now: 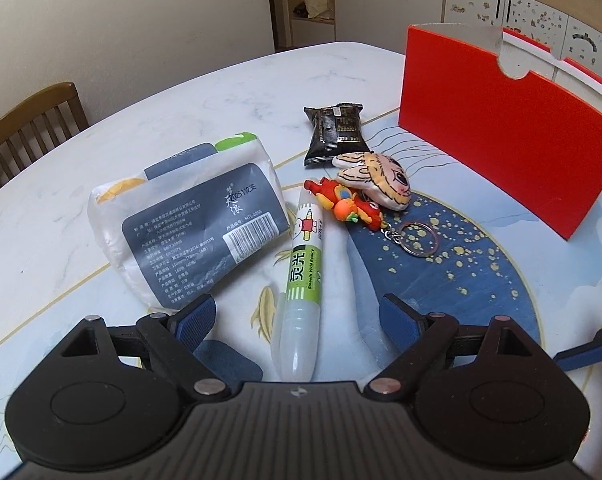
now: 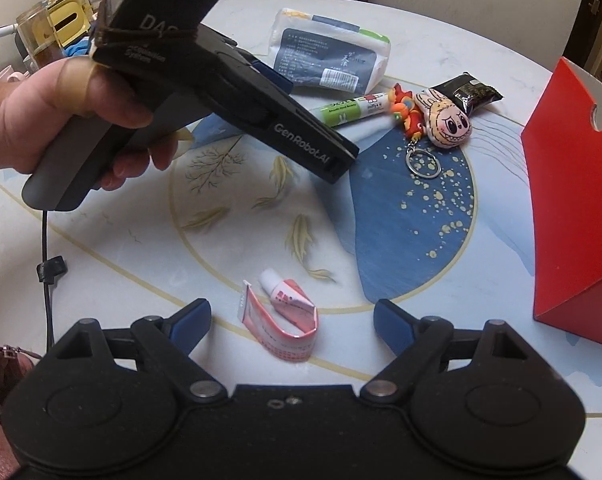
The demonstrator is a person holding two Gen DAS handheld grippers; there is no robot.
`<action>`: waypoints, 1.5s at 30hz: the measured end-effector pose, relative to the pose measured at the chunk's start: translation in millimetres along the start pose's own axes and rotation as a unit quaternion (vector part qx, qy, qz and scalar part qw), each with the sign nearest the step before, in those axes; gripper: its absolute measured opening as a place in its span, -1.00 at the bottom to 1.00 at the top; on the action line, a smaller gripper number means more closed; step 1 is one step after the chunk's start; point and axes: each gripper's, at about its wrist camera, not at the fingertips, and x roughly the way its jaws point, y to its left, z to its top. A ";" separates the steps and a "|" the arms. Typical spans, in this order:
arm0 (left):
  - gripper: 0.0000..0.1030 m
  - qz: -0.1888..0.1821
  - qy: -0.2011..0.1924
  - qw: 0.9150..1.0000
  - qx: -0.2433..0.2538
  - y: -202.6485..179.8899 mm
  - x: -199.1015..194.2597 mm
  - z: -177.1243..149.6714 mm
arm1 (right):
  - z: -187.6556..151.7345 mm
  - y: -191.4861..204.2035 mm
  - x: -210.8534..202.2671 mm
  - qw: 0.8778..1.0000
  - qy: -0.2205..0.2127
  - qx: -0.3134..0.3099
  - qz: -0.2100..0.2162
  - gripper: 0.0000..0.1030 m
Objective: Organize objects
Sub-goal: 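Grasp the white glue stick with the left tool while the right tool grasps the pink toothpaste box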
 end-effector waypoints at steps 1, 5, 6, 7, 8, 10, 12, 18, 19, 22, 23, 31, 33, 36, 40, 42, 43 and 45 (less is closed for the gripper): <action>0.74 0.000 -0.001 1.000 -0.002 0.7 0.8 0.5 | 0.3 -0.1 0.9 1.000 0.001 0.001 0.000 0.68; 0.73 0.000 -0.005 1.000 -0.001 0.7 2.7 2.7 | 1.2 0.0 3.0 1.000 -0.001 -0.004 -0.001 0.64; 0.73 0.000 -0.006 1.000 0.000 0.3 2.9 2.9 | 1.4 0.1 3.0 1.000 -0.002 -0.006 -0.001 0.61; 0.73 0.000 -0.007 1.000 0.001 -0.2 3.0 3.0 | 1.2 0.5 2.8 1.000 -0.003 -0.008 -0.002 0.60; 0.71 -0.001 -0.009 1.000 0.002 -0.6 2.4 3.0 | 0.9 0.8 2.5 1.000 -0.004 -0.010 -0.003 0.55; 0.51 -0.007 -0.012 1.000 0.002 -1.5 1.7 3.3 | 0.6 2.0 1.6 1.000 -0.006 -0.017 -0.004 0.45; 0.33 -0.016 -0.014 1.000 0.004 -2.5 0.7 4.0 | 0.4 3.9 0.6 1.000 -0.008 -0.026 -0.003 0.31; -0.06 -0.030 -0.012 0.999 0.007 -6.5 0.0 8.2 | -0.4 11.0 -2.0 0.999 -0.009 -0.051 0.002 -0.01; -0.12 -0.032 -0.010 0.999 0.005 -6.4 0.0 8.8 | -0.5 11.6 -2.4 0.999 -0.009 -0.052 0.003 -0.05; -0.35 -0.028 -0.003 1.000 0.002 -7.3 -0.3 12.3 | -1.4 11.6 -4.0 0.999 -0.008 -0.053 0.004 -0.17; -0.38 -0.026 0.000 1.000 0.002 -7.6 0.0 14.0 | -1.5 11.3 -4.6 0.999 -0.008 -0.052 0.004 -0.20; -0.59 -0.006 0.022 0.999 -0.023 -7.8 -4.0 16.3 | -6.6 -1.5 -13.8 0.999 -0.014 -0.030 0.008 -0.39; -0.59 -0.007 0.026 0.999 -0.036 -7.9 -6.7 13.8 | -8.4 -7.3 -16.5 1.000 -0.012 -0.020 0.008 -0.43; -0.59 -0.015 0.036 0.997 -0.066 -5.6 -13.1 9.2 | -12.6 -17.5 -22.2 1.000 -0.014 -0.003 0.012 -0.48; -0.59 -0.023 0.040 0.995 -0.093 -5.8 -28.8 0.5 | -19.7 -33.5 -32.5 0.999 -0.019 0.025 0.020 -0.49; -0.59 -0.027 0.045 0.992 -0.112 -6.2 -36.1 -5.2 | -23.2 -43.0 -37.7 0.998 -0.021 0.043 0.027 -0.50; -0.59 -0.030 0.048 0.991 -0.124 -6.2 -39.3 -8.4 | -24.8 -47.7 -40.0 0.998 -0.022 0.052 0.029 -0.50; -0.59 -0.034 0.055 0.986 -0.151 -5.9 -46.0 -15.8 | -27.7 -56.7 -44.7 0.997 -0.023 0.066 0.033 -0.50</action>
